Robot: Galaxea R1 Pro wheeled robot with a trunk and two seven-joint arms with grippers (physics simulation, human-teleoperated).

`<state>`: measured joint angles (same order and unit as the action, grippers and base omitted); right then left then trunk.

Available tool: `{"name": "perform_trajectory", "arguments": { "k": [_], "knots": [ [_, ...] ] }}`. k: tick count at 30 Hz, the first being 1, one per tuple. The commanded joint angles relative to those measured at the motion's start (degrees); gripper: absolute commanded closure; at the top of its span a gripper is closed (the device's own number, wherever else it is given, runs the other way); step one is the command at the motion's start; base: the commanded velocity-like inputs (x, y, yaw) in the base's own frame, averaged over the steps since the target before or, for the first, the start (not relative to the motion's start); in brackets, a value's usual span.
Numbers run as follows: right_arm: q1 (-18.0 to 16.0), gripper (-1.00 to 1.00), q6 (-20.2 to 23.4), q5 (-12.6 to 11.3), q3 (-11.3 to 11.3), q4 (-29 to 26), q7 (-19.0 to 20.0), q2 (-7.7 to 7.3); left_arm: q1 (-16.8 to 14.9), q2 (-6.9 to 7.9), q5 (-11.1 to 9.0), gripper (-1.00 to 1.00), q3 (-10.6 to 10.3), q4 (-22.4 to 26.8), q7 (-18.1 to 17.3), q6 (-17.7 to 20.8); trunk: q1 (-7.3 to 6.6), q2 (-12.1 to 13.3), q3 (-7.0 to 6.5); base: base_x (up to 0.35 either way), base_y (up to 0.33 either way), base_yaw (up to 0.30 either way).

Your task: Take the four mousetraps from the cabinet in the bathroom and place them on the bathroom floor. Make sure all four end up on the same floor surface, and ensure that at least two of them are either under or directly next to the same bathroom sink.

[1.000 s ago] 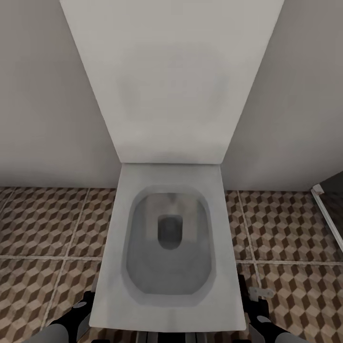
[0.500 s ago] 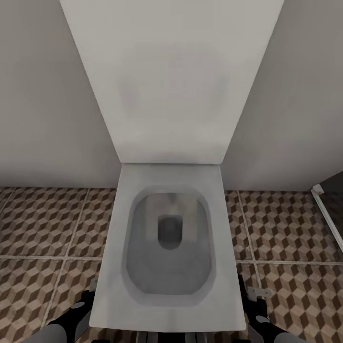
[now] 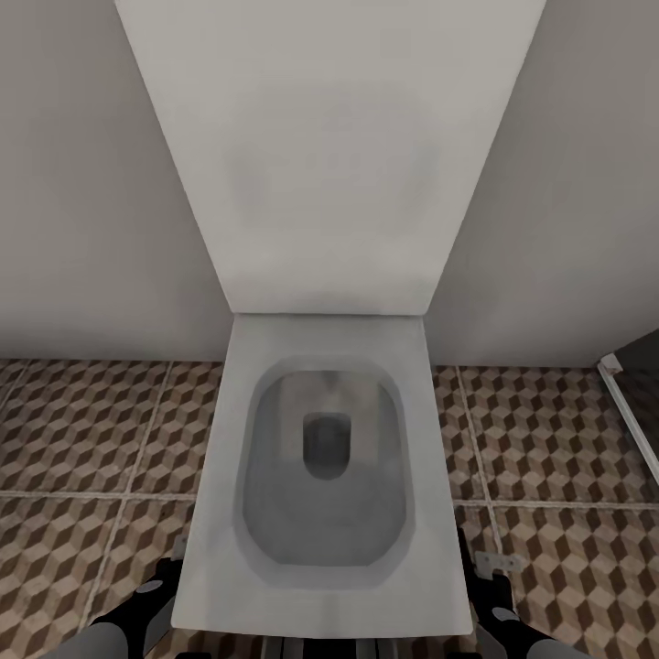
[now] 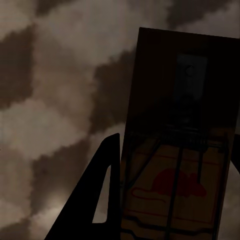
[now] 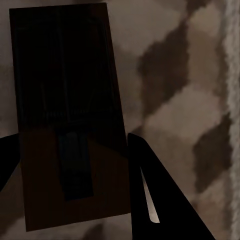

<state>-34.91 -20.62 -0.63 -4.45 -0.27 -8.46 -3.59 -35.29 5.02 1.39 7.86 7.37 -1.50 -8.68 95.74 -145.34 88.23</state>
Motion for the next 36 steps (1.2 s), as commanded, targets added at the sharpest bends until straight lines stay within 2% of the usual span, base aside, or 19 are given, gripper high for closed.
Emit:
{"name": "perform_trajectory", "arguments": {
  "k": [1,19,26,36],
  "knots": [
    [0.0,1.0,0.2,0.0,1.5,0.3,0.2,0.03,0.0,-0.01,0.3,1.0,0.3,-0.1,0.2,-0.2,0.0,0.0,0.04,0.0,0.0,0.0],
    [0.0,1.0,0.2,-0.4,1.4,0.3,0.2,-0.11,0.0,0.12,0.3,1.0,0.3,-0.2,0.1,-0.2,0.0,0.0,0.04,0.0,0.0,0.0],
    [0.0,1.0,0.2,-0.5,1.3,0.3,0.2,-0.18,0.0,3.55,0.3,1.0,0.3,-0.2,0.2,-0.3,0.0,0.0,0.04,0.0,0.0,0.0],
    [0.0,1.0,0.2,-0.5,1.3,0.3,0.2,-0.19,0.0,4.42,0.4,1.0,0.3,-0.2,0.2,-0.1,0.0,0.0,0.04,0.0,0.0,0.0]
  ]
}}
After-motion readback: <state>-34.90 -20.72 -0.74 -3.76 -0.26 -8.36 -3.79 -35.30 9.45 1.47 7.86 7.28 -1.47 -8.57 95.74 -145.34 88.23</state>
